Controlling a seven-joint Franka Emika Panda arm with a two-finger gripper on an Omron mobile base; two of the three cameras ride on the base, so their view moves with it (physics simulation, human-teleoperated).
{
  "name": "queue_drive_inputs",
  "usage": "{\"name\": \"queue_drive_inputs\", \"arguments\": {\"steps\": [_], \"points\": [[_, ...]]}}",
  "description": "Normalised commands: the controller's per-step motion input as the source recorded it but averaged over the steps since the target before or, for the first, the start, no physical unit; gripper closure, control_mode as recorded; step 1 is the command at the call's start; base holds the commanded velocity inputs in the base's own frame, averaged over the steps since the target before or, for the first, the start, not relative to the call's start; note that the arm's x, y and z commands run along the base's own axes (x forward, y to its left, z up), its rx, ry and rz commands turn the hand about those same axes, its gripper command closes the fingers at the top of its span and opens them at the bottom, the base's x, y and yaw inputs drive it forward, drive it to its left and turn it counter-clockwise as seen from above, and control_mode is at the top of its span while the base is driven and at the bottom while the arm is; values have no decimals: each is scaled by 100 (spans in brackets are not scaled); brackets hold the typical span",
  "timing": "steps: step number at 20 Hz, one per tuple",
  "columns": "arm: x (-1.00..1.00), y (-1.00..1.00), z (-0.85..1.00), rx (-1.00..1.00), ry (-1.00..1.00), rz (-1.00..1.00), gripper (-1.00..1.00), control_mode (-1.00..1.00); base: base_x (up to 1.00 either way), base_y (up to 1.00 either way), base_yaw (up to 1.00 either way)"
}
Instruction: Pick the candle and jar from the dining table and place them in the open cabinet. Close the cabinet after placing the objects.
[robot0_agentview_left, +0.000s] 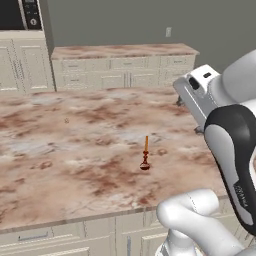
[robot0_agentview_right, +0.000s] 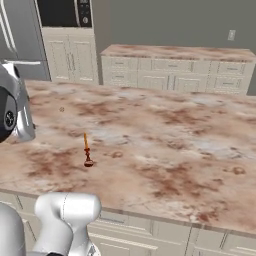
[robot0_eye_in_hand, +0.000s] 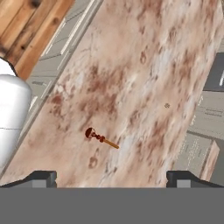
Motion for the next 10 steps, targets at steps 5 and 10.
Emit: {"name": "queue_drive_inputs", "arguments": {"steps": [5,10], "points": [[-8,-65,-7,11,-2,0,-100,-100,0,0,0],[-2,-38,-35,10,0,-3,-100,-100,0,0,0]]}}
